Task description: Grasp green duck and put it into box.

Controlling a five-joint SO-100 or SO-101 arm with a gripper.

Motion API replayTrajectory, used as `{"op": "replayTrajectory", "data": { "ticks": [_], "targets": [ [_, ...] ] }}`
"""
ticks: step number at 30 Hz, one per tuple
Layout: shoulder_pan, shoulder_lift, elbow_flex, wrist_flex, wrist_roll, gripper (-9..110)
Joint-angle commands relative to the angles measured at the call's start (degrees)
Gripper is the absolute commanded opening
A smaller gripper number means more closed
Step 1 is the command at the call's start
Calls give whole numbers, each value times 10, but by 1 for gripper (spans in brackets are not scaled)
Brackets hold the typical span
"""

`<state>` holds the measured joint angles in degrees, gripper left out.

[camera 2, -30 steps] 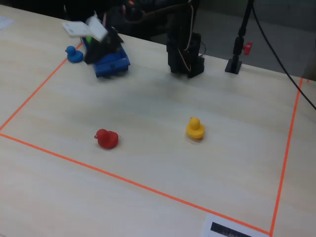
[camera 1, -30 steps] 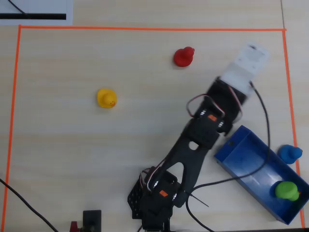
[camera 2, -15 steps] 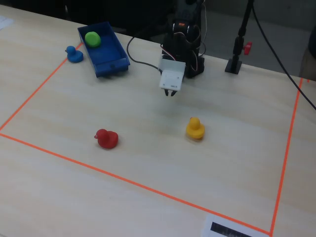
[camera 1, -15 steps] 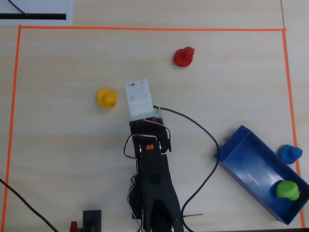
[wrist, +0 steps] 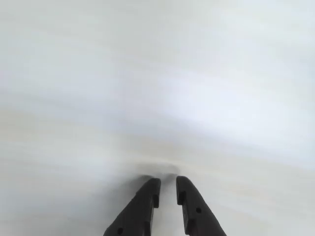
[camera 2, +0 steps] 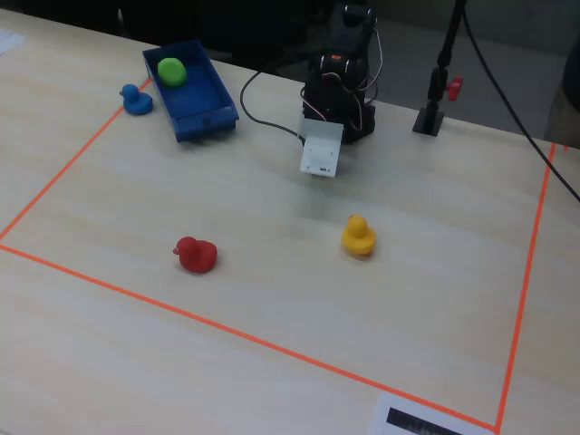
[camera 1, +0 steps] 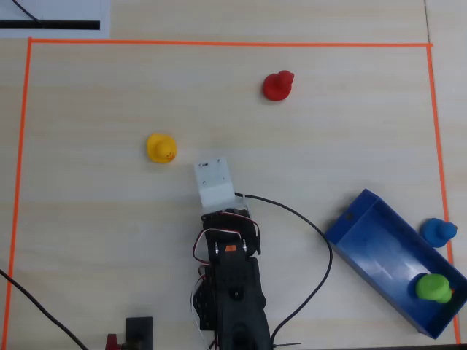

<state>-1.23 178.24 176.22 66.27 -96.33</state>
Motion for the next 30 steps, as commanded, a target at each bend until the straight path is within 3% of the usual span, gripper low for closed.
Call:
{"op": "replayTrajectory", "data": {
  "ticks": [1, 12, 30],
  "targets": [
    [6, 28, 10, 32, -3, 0],
    [-1, 107, 12, 110, 42, 1],
    [-1, 115, 13, 112, 43, 6]
  ]
}}
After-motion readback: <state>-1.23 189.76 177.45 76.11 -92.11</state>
